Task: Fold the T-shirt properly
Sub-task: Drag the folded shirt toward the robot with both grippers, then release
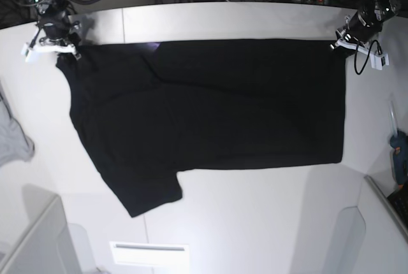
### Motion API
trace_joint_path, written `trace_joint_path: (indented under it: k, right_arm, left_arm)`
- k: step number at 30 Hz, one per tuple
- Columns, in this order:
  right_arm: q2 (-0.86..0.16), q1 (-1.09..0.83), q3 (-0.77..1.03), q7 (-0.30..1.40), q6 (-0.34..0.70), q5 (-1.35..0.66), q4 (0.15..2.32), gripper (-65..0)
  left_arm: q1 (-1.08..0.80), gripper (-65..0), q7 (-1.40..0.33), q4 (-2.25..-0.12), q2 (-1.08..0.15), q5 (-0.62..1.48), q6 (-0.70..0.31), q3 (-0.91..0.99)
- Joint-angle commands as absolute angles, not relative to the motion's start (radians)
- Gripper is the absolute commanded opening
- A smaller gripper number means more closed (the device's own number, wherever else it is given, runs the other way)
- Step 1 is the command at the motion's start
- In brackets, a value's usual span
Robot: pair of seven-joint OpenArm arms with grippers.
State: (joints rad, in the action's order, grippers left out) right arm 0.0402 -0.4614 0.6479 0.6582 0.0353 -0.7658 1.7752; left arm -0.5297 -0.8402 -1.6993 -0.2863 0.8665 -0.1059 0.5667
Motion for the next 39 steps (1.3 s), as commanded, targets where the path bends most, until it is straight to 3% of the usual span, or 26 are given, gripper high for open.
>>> trace_joint_path:
  k: [1,22,39]
  right_arm:
    - [0.033,-0.470,0.653,0.641,0.044,-0.776,1.797,-65.0]
    - [0.068,-0.615,0.651,0.641,0.048,-0.774,1.862,-65.0]
    - [0.071,-0.665,0.651,0.636,0.050,-0.774,1.860,-65.0]
  left_arm:
    - [-0.544,-65.0,-0.828,-1.716,-0.302,0.875,-0.113,0.575]
    - [-0.696,-65.0,-0.825,-1.773,-0.302,0.875,-0.116,0.679]
    - [-0.700,-65.0,-0.829,-1.764,-0.294,0.874,-0.116,0.671]
